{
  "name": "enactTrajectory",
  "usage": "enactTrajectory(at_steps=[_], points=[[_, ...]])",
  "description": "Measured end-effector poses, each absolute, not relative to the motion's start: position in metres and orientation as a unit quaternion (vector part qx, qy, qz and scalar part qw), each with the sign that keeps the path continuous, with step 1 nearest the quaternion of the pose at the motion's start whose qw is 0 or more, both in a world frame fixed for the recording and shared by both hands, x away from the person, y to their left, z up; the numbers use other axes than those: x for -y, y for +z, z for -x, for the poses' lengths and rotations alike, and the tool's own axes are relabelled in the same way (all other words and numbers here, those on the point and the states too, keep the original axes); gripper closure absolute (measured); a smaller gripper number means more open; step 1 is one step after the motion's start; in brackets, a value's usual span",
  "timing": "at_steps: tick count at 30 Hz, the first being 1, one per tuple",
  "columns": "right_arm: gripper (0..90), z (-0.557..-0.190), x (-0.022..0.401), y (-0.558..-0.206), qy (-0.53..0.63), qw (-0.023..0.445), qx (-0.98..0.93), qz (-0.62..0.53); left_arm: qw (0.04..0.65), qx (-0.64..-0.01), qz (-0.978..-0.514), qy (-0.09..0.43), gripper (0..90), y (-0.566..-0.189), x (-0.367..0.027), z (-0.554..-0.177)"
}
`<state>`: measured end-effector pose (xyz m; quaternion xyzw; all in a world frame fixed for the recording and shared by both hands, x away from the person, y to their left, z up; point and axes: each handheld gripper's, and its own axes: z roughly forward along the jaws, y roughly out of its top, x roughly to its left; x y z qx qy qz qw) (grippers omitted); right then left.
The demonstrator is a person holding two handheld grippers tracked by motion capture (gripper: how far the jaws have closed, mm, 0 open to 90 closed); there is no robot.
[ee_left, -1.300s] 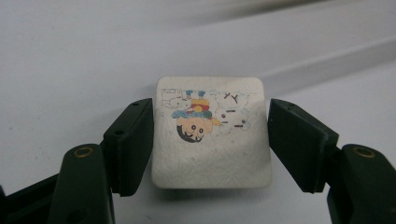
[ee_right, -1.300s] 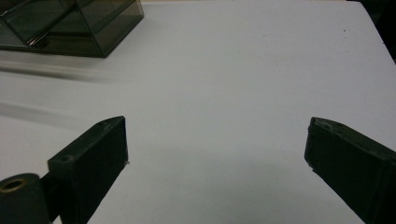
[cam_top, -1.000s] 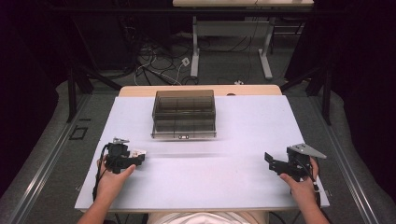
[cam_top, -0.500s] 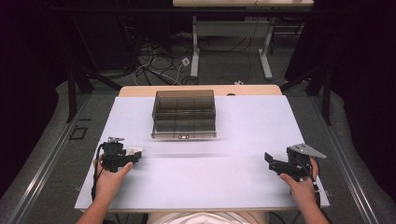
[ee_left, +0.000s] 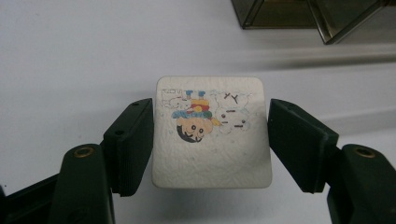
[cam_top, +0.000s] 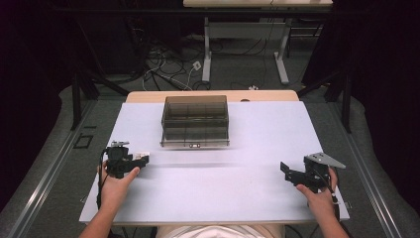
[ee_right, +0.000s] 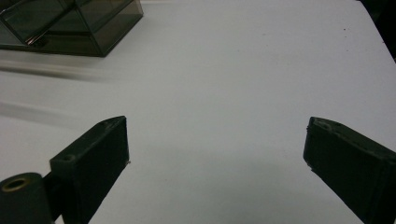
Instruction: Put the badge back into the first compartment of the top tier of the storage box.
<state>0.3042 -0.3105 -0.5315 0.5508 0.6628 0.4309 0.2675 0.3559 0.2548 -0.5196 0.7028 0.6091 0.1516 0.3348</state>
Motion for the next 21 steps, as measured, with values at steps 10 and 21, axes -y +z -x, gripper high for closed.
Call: enactTrajectory(at_steps=[10, 21], points=[[6.4, -0.305, 0.31, -0.532, 0.431, 0.267, -0.662, -0.552, 0.341, -0.613, -0.697, 0.151, 33.2, -0.506, -0.258, -0.363], [6.5, -0.306, 0.308, -0.533, 0.437, 0.272, -0.656, -0.553, 0.349, -0.626, -0.681, 0.148, 33.2, -0.485, -0.266, -0.375]])
